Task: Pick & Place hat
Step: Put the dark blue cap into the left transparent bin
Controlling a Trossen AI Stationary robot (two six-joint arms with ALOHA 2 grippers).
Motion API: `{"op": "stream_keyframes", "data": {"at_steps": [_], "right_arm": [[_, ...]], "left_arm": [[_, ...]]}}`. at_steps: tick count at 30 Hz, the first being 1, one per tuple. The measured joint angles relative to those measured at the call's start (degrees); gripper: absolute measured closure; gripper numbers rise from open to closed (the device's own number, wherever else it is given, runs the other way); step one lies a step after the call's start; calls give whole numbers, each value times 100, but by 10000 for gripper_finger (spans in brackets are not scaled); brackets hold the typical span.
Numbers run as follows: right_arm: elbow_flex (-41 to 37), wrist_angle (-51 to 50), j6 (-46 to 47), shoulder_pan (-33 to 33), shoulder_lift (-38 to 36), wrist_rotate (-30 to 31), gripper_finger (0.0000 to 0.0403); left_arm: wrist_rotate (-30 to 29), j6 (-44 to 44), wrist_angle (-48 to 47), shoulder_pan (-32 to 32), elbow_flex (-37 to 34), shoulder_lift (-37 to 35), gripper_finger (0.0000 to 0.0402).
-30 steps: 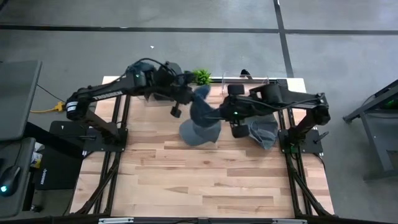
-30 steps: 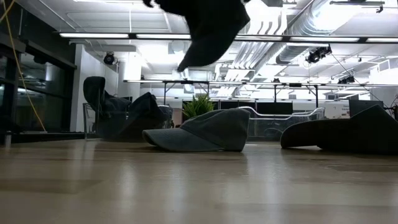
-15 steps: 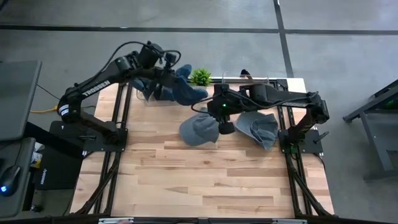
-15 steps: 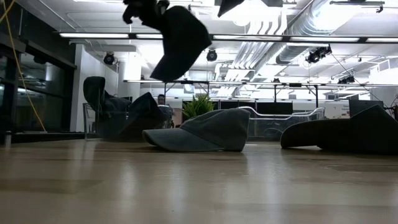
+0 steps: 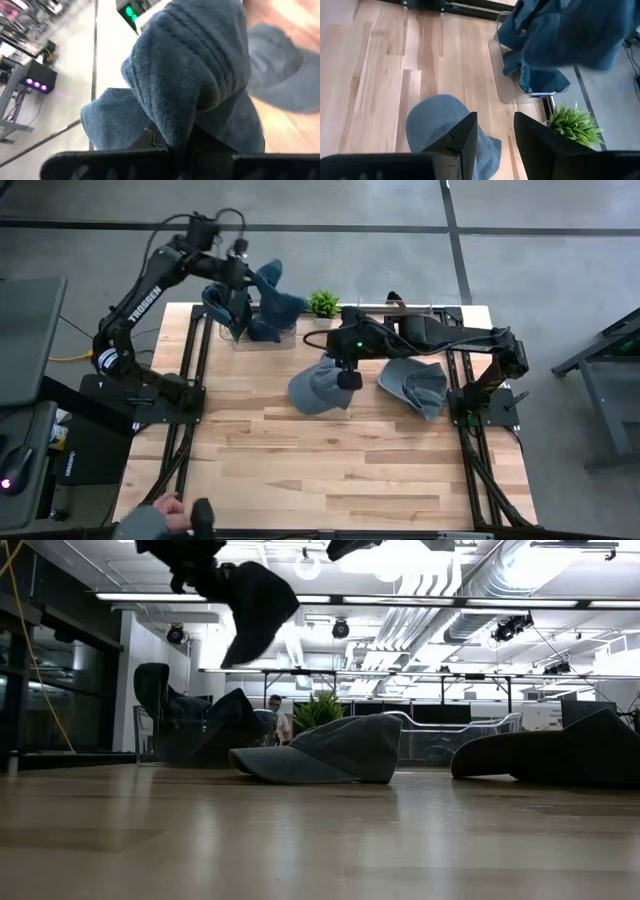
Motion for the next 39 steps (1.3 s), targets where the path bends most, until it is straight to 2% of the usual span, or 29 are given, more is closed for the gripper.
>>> {"op": "stream_keyframes", "data": {"at_steps": [3,9,13,18,26,36,39], "right_arm": [[0,-10,129,-4,0,106,279],[0,-15,258,-4,0,101,279],[0,-15,223,-4,0,106,279],[0,-9,122,-4,0,97,279],[0,0,-23,8,-2,65,279],[0,166,2,-99,21,-199,279],[0,381,57,-203,81,-217,279]], "left_arm": [[643,3,0,433,0,0,401],[1420,258,100,1099,-61,0,401],[1639,277,144,1315,-227,0,401],[1524,281,403,1299,-661,2,401],[829,116,1181,1304,-1303,9,401],[339,111,1207,1304,-1657,9,401],[-39,113,1206,1300,-1657,9,401]]}}
